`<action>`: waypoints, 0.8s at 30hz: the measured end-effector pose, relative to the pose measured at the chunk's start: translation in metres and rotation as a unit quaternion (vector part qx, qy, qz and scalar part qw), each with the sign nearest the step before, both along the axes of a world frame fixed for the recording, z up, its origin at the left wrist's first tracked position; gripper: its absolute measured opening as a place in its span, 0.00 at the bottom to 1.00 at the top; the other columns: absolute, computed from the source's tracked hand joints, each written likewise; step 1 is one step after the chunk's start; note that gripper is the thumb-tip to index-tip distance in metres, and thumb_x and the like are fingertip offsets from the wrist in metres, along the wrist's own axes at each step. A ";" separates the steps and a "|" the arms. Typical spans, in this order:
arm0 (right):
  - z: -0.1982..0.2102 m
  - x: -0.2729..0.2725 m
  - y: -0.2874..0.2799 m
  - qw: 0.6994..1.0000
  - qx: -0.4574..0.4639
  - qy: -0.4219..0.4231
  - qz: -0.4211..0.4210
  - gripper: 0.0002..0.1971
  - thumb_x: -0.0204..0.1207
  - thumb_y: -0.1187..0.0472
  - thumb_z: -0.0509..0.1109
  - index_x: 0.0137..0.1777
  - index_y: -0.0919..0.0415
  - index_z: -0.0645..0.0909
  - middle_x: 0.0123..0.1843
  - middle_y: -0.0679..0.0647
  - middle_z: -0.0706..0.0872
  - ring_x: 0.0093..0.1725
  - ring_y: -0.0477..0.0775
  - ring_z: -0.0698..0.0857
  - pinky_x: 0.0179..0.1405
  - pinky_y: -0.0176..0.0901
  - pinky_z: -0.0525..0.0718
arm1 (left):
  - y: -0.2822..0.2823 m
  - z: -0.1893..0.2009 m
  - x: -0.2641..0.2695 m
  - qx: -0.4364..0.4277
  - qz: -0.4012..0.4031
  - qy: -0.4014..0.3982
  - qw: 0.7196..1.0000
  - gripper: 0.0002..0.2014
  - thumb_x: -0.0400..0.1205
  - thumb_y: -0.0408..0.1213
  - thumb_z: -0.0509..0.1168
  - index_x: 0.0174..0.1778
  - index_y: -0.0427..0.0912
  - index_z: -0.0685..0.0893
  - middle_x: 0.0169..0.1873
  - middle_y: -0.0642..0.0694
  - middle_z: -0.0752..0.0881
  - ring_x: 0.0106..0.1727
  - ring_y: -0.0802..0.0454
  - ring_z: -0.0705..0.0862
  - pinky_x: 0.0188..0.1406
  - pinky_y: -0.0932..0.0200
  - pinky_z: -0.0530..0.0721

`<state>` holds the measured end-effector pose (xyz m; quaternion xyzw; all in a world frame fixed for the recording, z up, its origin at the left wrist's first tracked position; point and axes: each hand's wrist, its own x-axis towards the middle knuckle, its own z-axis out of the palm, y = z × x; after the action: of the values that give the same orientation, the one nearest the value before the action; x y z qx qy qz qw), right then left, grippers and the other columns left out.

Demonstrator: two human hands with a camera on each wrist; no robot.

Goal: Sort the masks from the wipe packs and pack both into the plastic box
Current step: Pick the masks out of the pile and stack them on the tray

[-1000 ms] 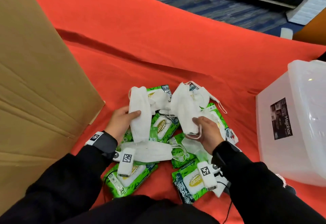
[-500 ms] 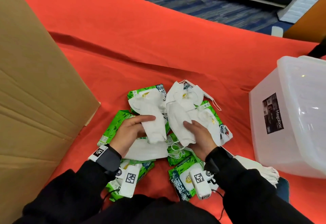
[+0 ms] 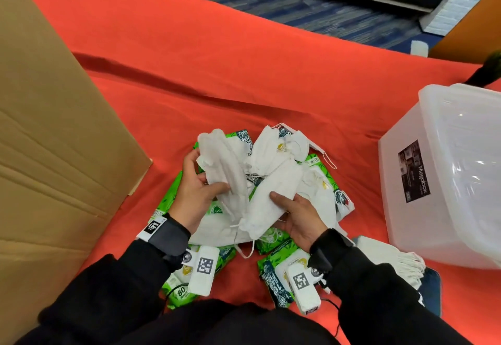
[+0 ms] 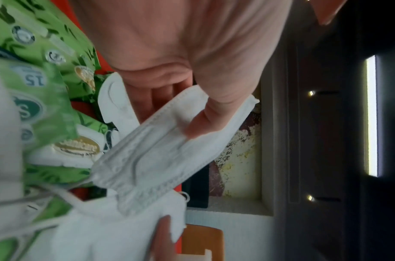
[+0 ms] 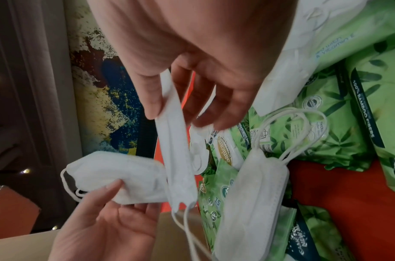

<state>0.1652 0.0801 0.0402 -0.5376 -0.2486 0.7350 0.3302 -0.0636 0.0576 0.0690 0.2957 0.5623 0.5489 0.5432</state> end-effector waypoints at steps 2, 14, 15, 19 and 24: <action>-0.001 -0.001 -0.001 0.999 0.013 -0.029 -0.011 0.13 0.76 0.62 0.79 0.60 0.62 0.88 0.59 0.63 0.92 0.56 0.63 0.88 0.55 0.60 0.83 | 0.005 0.004 0.001 -0.007 -0.001 -0.010 1.000 0.27 0.77 0.16 0.69 0.69 0.44 0.80 0.53 0.44 0.92 0.52 0.51 0.91 0.48 0.50 0.88; 0.001 -0.025 -0.011 0.984 0.009 0.087 -0.155 0.14 0.84 0.67 0.68 0.68 0.68 0.84 0.61 0.65 0.91 0.49 0.61 0.93 0.40 0.51 0.92 | -0.013 -0.011 0.060 -0.174 0.070 -0.330 0.925 0.10 0.81 0.30 0.72 0.57 0.44 0.88 0.51 0.46 0.93 0.56 0.48 0.89 0.56 0.50 0.89; 0.001 -0.028 -0.014 0.984 0.012 0.100 -0.146 0.13 0.85 0.68 0.67 0.66 0.67 0.85 0.59 0.65 0.92 0.49 0.61 0.93 0.41 0.51 0.92 | -0.015 -0.016 0.066 -0.194 0.080 -0.312 0.927 0.10 0.80 0.30 0.74 0.55 0.46 0.88 0.49 0.49 0.93 0.58 0.49 0.87 0.59 0.51 0.85; 0.001 -0.032 -0.024 0.987 0.034 0.113 -0.108 0.16 0.84 0.70 0.65 0.71 0.69 0.82 0.62 0.68 0.90 0.55 0.68 0.90 0.50 0.58 0.92 | -0.014 -0.027 0.074 -0.191 0.120 -0.328 0.917 0.13 0.78 0.23 0.74 0.54 0.44 0.89 0.50 0.45 0.92 0.52 0.50 0.89 0.54 0.55 0.86; -0.001 -0.011 -0.028 0.990 0.055 0.109 -0.066 0.15 0.80 0.73 0.62 0.62 0.68 0.85 0.61 0.66 0.88 0.62 0.71 0.86 0.63 0.75 0.84 | -0.005 -0.033 0.056 -0.115 0.170 -0.221 0.953 0.29 0.71 0.12 0.72 0.67 0.36 0.83 0.61 0.38 0.90 0.53 0.45 0.91 0.39 0.56 0.90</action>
<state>0.1540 0.0523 0.0397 -0.4508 -0.2153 0.7508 0.4321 -0.0077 0.0526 0.0357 0.0025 0.5297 0.6164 0.5827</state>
